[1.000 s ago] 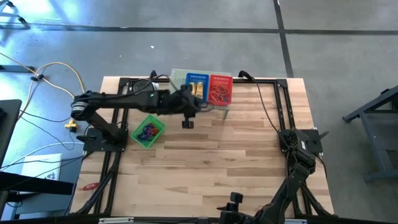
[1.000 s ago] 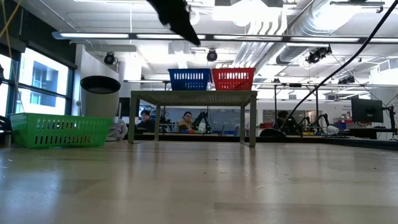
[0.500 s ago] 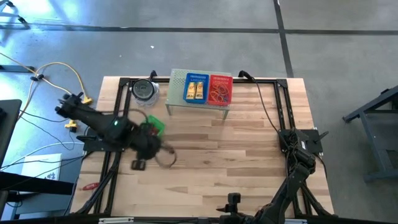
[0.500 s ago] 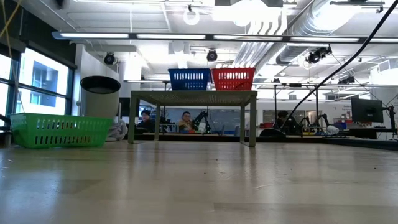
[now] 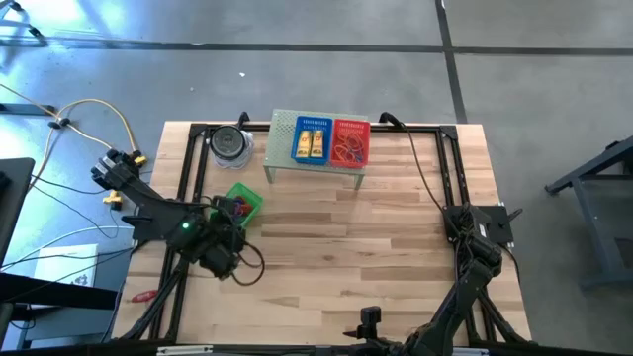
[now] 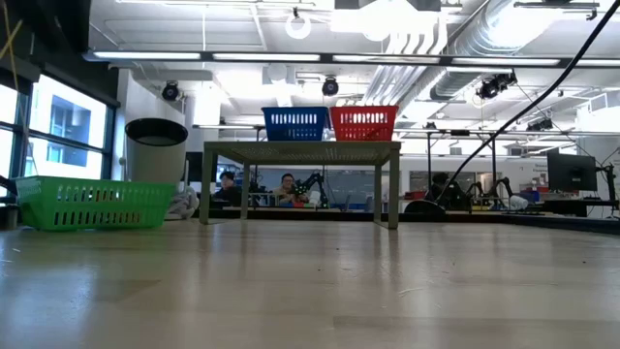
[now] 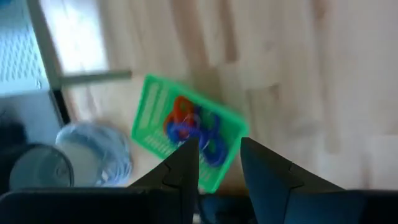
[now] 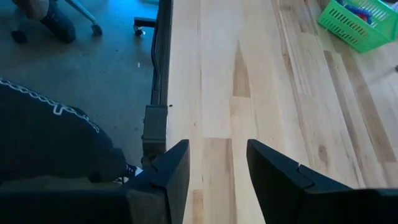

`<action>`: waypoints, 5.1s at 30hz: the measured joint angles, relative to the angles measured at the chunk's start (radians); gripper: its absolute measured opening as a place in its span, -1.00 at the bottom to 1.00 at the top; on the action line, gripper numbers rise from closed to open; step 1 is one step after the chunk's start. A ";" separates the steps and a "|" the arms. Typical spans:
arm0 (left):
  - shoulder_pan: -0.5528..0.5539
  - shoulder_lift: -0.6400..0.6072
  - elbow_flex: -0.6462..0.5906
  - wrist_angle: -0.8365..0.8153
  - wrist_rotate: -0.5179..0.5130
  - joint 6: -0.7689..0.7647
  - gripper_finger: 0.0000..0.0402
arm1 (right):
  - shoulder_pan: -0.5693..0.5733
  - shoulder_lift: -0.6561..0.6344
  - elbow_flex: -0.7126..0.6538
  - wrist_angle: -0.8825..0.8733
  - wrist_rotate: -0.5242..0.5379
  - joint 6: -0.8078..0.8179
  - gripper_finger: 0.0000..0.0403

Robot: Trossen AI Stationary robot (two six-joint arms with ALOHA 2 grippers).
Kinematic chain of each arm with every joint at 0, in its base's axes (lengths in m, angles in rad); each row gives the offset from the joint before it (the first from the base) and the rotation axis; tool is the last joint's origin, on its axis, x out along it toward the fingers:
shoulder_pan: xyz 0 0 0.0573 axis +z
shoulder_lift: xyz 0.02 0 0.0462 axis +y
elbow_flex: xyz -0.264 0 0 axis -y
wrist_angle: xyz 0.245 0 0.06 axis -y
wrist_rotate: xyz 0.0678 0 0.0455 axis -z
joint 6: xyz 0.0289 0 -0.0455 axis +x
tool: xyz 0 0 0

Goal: Pick & Place Office Desk Supplies
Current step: Put the green bin on the shelf

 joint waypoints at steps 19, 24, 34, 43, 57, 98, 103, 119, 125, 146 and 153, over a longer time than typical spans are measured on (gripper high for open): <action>0.203 -0.030 -0.400 0.264 0.299 0.207 -0.66 | -0.009 0.000 0.000 0.003 0.001 -0.047 -0.26; 0.233 -0.031 -0.434 0.302 0.298 0.207 -0.66 | -0.011 0.000 0.000 0.009 -0.002 -0.010 -0.26; 0.314 -0.031 -0.499 0.341 0.298 0.263 -0.66 | -0.011 0.000 0.000 0.021 -0.009 0.033 -0.26; 0.364 -0.030 -0.531 0.396 0.309 0.313 -0.66 | -0.011 0.000 0.000 0.032 -0.027 0.033 -0.26; 0.409 -0.029 -0.544 0.454 0.308 0.317 -0.66 | -0.011 0.000 0.000 0.052 -0.033 0.032 -0.26; 0.259 0.127 -0.131 -0.006 0.234 0.262 -1.00 | -0.017 0.000 0.000 0.046 -0.033 0.003 -0.26; 0.263 0.126 -0.009 -0.031 0.201 0.326 -1.00 | -0.017 0.000 0.000 0.047 -0.034 0.044 -0.26; 0.598 0.126 0.153 -0.030 0.092 0.619 -1.00 | -0.018 0.000 0.000 0.058 -0.032 0.138 -0.26; 0.730 0.127 0.155 0.021 0.094 0.745 -1.00 | -0.019 0.000 0.000 0.083 -0.031 0.148 -0.26; 0.834 0.298 0.249 0.170 0.059 0.956 -1.00 | -0.025 0.000 0.000 0.097 -0.030 0.243 -0.26; 0.838 0.342 0.328 0.174 0.061 0.969 -1.00 | -0.025 0.000 0.000 0.097 -0.030 0.243 -0.26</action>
